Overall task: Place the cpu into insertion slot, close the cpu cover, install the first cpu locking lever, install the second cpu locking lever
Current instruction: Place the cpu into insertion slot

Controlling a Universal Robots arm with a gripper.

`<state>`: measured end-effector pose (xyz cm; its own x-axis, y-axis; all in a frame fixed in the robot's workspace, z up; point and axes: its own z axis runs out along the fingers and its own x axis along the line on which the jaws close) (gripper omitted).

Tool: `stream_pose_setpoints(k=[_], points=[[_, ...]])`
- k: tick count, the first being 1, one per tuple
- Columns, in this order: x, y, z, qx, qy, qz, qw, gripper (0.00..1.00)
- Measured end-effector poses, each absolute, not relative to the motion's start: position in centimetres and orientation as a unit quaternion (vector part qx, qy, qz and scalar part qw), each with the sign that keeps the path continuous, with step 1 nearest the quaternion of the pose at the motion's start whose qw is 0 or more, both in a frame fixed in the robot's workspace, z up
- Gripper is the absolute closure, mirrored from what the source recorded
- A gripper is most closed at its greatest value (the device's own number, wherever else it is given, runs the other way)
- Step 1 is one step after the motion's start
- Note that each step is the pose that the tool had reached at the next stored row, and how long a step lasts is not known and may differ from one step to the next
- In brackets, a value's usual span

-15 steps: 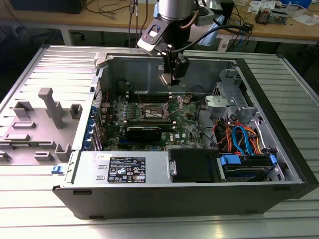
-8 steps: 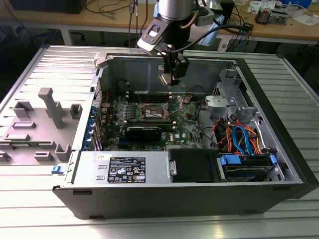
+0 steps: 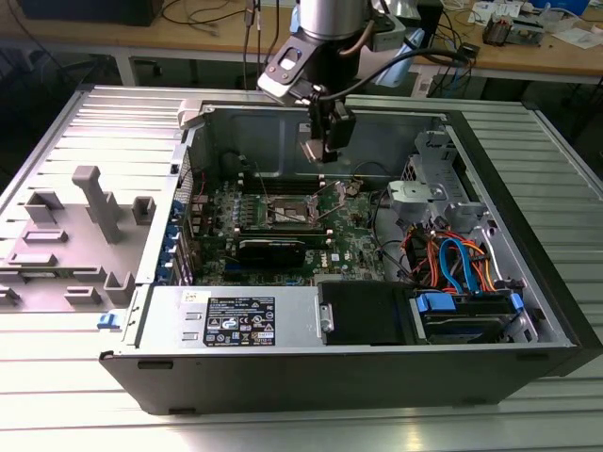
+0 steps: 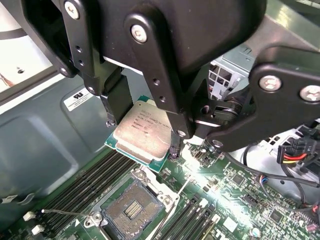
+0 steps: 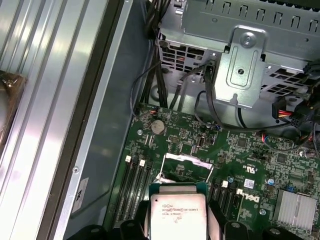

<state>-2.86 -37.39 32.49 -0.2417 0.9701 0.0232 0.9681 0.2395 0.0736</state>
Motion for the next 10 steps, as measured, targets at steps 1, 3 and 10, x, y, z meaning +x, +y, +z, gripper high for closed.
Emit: stream_pose_setpoints(k=[1,3,10], points=[[-2.86,-37.39,32.47,0.618,0.785,0.036,0.014,0.45],[-2.86,-37.39,32.4,0.627,0.778,0.036,0.014,0.45],[-2.86,-37.39,32.07,0.668,0.743,0.035,0.016,0.45]])
